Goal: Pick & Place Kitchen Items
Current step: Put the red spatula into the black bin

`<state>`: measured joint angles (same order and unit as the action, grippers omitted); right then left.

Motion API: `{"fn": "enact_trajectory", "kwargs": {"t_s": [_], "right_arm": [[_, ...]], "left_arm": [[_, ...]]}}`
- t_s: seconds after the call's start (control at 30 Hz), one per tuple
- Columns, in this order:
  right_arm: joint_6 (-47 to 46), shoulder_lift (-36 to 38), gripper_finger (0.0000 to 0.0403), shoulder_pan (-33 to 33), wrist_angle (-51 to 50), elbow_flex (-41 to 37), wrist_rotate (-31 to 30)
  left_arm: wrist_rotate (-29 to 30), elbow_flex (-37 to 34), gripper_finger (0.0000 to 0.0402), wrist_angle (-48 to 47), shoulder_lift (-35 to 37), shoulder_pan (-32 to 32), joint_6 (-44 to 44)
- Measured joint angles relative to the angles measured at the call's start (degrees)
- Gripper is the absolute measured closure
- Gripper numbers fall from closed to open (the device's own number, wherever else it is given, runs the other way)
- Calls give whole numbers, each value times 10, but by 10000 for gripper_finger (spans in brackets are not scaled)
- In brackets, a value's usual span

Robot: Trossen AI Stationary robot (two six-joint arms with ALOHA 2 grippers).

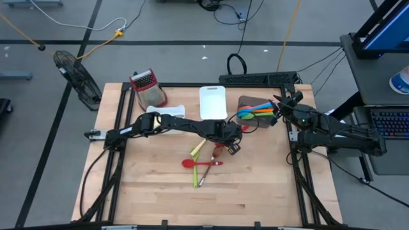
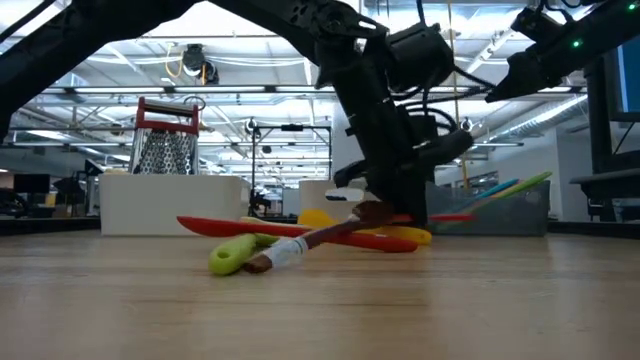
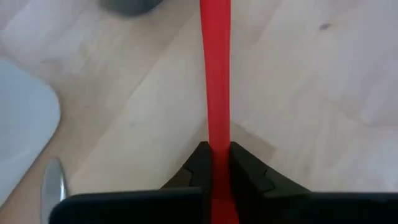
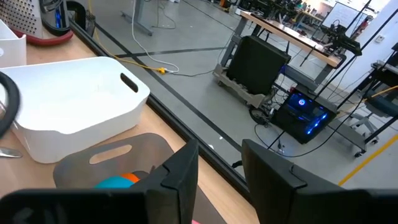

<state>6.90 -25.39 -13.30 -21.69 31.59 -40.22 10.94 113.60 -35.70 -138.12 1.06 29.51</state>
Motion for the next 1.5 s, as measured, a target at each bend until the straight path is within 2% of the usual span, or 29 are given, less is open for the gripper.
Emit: {"fn": "enact_trajectory", "kwargs": {"t_s": [0.27, 0.6, 0.97, 1.13, 1.2, 1.27, 1.33, 1.4, 1.5], "right_arm": [[0, 0, 287, 0, 0, 0, 0], [0, 0, 287, 0, 0, 0, 0], [-1, 0, 287, 0, 0, 0, 0], [0, 0, 287, 0, 0, 0, 7], [6, 0, 287, 0, 3, 0, 72], [25, 2, 287, 0, 13, 0, 199], [37, -1, 287, 1, 31, 0, 295], [48, -8, 287, 1, 52, 0, 325], [88, -8, 287, 0, 73, 0, 311]], "left_arm": [[-35, 0, 384, -5, 27, -1, -27], [-29, 1, 385, 7, 61, -1, -55], [7, 1, 385, 11, 72, 1, -70], [0, 1, 385, 14, 90, 1, -72], [-9, 1, 385, 16, 101, -1, -71], [-28, 1, 385, 15, 113, -1, -67], [-50, 1, 385, 18, 126, -1, -53], [-64, 1, 385, 12, 139, -1, -26], [-84, 1, 385, 8, 153, 1, 10]]}}
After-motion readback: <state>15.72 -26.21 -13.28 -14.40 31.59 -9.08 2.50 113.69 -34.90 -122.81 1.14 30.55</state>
